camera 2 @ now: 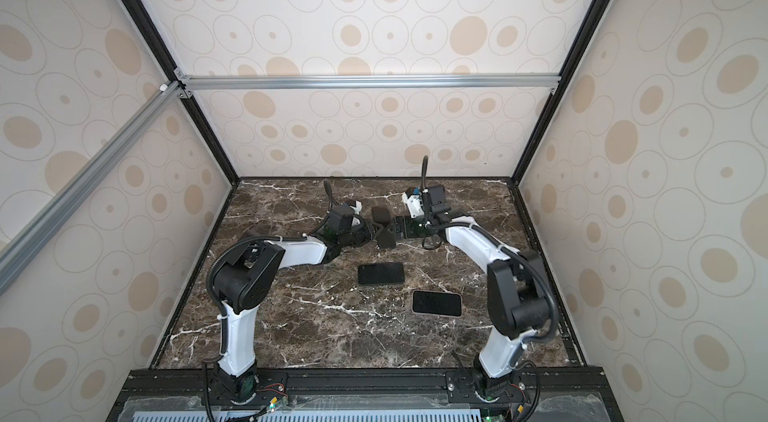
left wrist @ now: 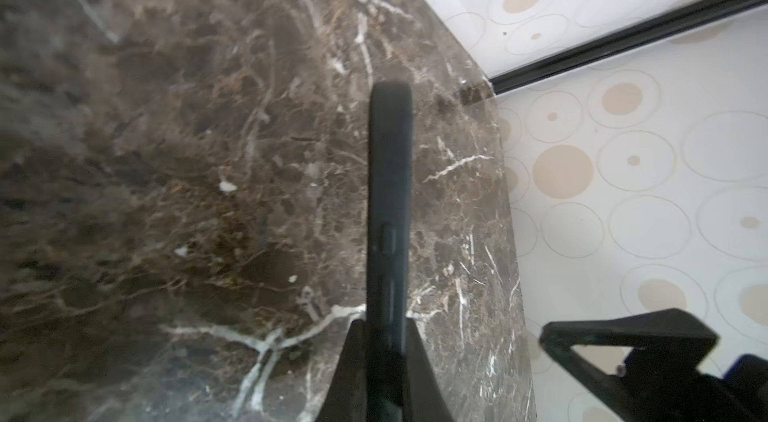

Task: Take the phone out of the phone case
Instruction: 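Lift the black phone upright off the table with both grippers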

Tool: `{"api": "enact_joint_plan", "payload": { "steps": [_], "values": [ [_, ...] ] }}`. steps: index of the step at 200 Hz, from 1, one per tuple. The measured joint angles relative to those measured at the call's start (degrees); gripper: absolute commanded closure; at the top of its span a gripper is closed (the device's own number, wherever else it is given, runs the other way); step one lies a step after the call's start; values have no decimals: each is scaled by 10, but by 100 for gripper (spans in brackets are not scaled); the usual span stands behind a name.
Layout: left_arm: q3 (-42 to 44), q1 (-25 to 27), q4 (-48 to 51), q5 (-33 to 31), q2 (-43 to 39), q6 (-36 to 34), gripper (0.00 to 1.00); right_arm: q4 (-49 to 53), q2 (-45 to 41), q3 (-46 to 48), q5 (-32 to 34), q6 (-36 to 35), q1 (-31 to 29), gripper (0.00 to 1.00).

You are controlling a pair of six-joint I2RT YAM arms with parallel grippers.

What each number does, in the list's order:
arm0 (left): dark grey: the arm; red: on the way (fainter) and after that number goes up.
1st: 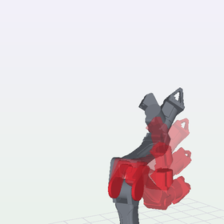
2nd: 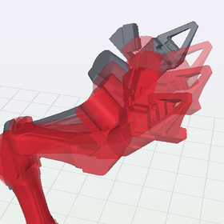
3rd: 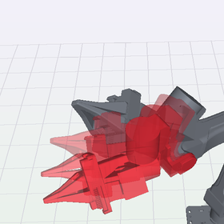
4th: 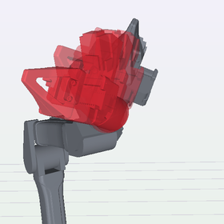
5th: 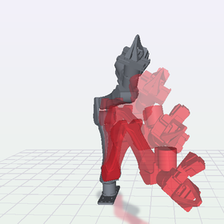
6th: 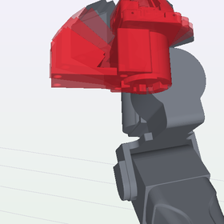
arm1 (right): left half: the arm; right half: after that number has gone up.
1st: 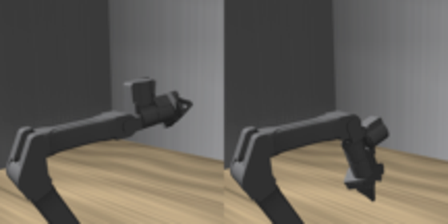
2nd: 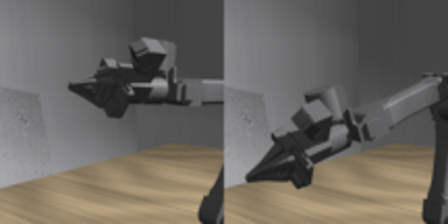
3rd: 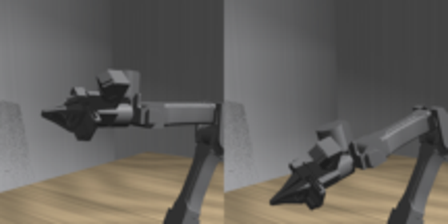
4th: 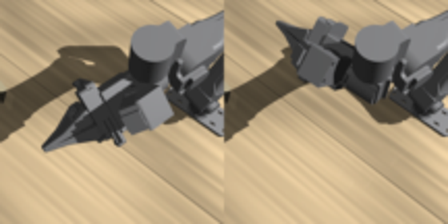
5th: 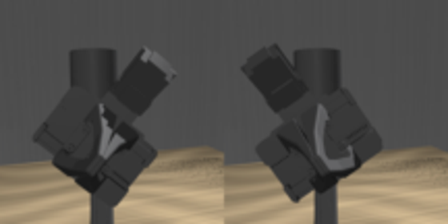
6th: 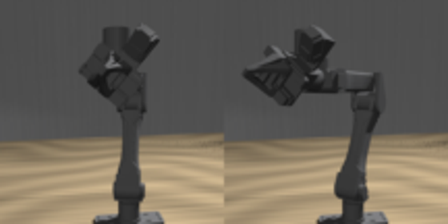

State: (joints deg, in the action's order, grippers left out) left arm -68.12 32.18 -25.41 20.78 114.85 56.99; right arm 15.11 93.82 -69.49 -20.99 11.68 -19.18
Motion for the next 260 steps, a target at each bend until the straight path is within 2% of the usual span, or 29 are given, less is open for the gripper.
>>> {"api": "enact_joint_plan", "payload": {
  "steps": [26, 52, 81, 93, 125, 157, 191, 218, 260],
  "values": [
    [-3, 0, 29, 14, -74, -59, 100, -91, -108, 77, 54, 21, 0, 1],
    [-24, 0, 65, 41, -133, -115, 100, -99, -162, 108, 70, 31, 1, 4],
    [-28, 0, 106, 75, -198, -164, 100, -90, -217, 111, -2, 38, 2, 13],
    [-28, 0, 114, 91, -222, -176, 100, -92, -240, 114, -35, 47, 2, 21],
    [-4, -6, 98, 132, -296, -184, 100, -132, -283, 130, -108, 88, 2, 24],
    [43, -24, 21, 188, -355, -146, 100, -225, -282, 138, -172, 160, 4, 25],
    [52, -32, -46, 241, -361, -115, 100, -345, -231, 119, -248, 249, 5, 31],
    [56, -33, -73, 275, -361, -104, 100, -409, -194, 84, -291, 304, 5, 32],
    [64, -33, -89, 319, -366, -103, 100, -483, -189, 54, -334, 359, 5, 33]
  ]
}}
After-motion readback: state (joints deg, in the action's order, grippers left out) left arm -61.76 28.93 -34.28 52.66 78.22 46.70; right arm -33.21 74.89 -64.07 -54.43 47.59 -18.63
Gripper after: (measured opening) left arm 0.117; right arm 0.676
